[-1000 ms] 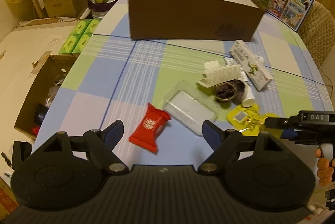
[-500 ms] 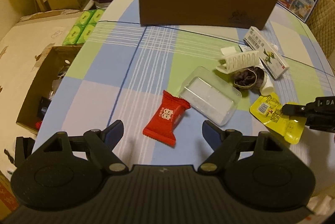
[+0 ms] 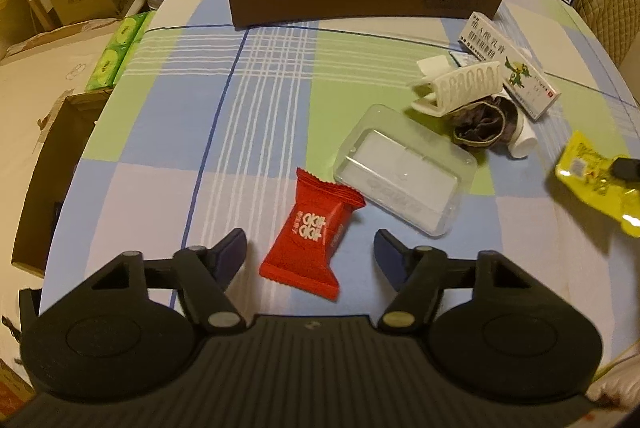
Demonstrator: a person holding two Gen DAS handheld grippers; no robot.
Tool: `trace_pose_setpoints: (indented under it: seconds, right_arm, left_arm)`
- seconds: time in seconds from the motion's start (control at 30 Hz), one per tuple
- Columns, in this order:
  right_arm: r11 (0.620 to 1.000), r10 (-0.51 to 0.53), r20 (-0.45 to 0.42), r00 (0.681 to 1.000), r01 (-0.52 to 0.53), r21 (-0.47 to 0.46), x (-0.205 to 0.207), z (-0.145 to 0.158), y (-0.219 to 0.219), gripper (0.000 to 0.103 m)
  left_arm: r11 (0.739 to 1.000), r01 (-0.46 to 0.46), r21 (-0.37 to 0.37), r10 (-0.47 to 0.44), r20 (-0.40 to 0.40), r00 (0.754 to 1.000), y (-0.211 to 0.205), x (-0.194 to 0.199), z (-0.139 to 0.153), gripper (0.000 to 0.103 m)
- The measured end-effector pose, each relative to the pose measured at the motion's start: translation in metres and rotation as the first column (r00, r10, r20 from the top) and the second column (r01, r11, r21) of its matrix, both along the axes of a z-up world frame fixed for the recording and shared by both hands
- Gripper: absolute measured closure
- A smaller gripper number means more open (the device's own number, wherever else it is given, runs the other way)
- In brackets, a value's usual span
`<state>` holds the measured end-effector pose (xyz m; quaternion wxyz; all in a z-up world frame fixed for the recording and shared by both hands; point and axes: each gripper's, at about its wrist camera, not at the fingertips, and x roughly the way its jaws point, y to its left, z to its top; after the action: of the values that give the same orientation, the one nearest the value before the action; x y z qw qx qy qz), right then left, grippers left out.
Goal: Organize objects
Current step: 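Grasp the yellow snack packet with the right gripper while the left grasps the red candy packet, then carry both packets into the brown box and open both grippers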
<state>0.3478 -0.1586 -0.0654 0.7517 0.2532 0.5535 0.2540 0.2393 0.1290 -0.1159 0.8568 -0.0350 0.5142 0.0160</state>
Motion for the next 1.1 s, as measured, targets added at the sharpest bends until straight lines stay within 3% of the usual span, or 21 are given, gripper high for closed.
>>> trace_pose_setpoints:
  seconds: [0.1, 0.2, 0.27, 0.33, 0.67, 1.1]
  right_arm:
    - [1.0, -0.027, -0.004, 1.0, 0.027, -0.006, 0.001, 0.001, -0.008, 0.086]
    - [0.999, -0.045, -0.005, 0.999, 0.045, -0.01, 0.003, 0.002, -0.011, 0.086]
    - [0.998, -0.054, -0.002, 0.999, 0.054, -0.012, 0.005, 0.003, -0.012, 0.086]
    - [0.998, -0.058, 0.006, 0.998, 0.058, -0.012, 0.006, 0.005, -0.012, 0.086]
    - [0.998, -0.065, 0.071, 0.995, 0.065, 0.005, 0.019, 0.027, -0.007, 0.086]
    - [0.997, -0.034, 0.219, 0.975, 0.019, 0.07, 0.068, 0.078, 0.03, 0.086]
  left_arm:
    - [1.0, 0.014, -0.002, -0.014, -0.001, 1.0, 0.003, 0.004, -0.003, 0.049]
    - [0.999, 0.037, -0.008, -0.037, -0.003, 0.999, 0.004, 0.007, -0.004, 0.066]
    - [0.999, 0.051, -0.008, -0.051, -0.003, 0.999, 0.003, 0.009, -0.005, 0.068]
    - [0.998, 0.061, -0.011, -0.061, -0.002, 0.998, 0.002, 0.009, -0.005, 0.079]
    - [0.998, 0.055, -0.013, -0.055, 0.04, 0.998, 0.01, 0.01, 0.014, 0.081]
    - [0.999, 0.035, -0.011, -0.032, 0.217, 0.976, 0.03, 0.046, 0.082, 0.081]
